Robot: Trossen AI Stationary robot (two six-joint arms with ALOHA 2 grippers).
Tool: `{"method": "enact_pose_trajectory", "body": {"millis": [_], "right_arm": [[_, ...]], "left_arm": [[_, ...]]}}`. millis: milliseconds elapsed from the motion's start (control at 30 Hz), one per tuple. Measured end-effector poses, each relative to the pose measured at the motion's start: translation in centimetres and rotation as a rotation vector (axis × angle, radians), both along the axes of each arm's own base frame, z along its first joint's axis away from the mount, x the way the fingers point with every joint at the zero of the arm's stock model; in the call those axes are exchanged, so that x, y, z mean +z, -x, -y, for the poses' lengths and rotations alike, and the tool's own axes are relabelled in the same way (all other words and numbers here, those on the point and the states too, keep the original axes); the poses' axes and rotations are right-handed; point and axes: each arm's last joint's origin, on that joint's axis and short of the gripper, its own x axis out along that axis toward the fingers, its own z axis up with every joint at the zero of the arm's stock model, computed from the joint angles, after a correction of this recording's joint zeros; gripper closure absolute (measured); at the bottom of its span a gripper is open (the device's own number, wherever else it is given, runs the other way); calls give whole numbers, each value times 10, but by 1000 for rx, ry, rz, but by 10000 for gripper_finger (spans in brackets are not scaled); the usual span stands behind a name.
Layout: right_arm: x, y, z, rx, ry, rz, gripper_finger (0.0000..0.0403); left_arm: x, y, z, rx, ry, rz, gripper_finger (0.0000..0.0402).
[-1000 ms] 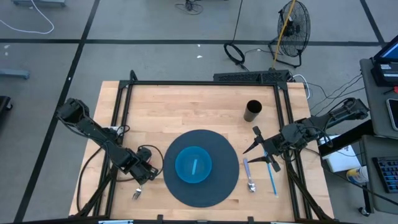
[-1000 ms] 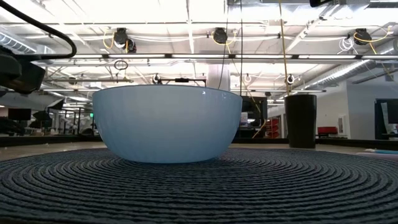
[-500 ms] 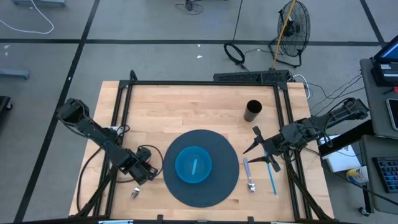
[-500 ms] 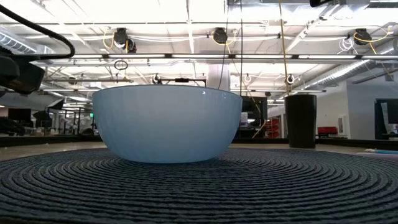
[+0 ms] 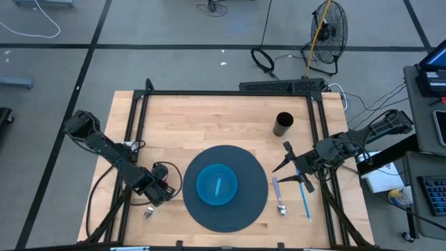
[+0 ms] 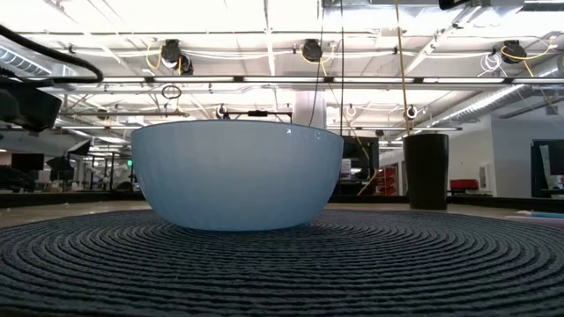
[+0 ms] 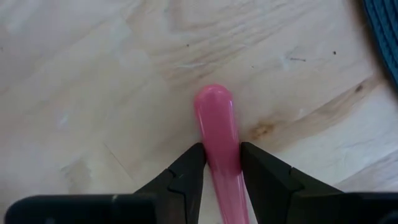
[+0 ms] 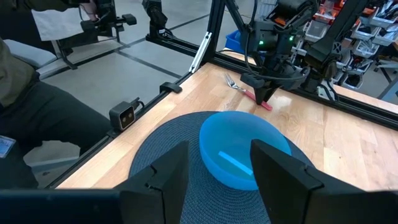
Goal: Pick & Place Utensil
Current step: Put the pink fork into the blue bowl on the blue mat
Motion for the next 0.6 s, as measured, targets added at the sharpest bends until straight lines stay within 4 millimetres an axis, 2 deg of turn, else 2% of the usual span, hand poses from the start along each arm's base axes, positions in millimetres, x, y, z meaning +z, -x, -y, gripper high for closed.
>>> {"method": "enact_pose_trajectory", "body": {"millis": [333, 600], "right_arm": [[2, -1, 0, 2, -2, 23, 238], [2, -1, 0, 3, 0, 24, 238]], "left_arm": [[0, -6, 3, -128, 12, 81, 284], [0, -7, 5, -131, 50, 80, 284]]}}
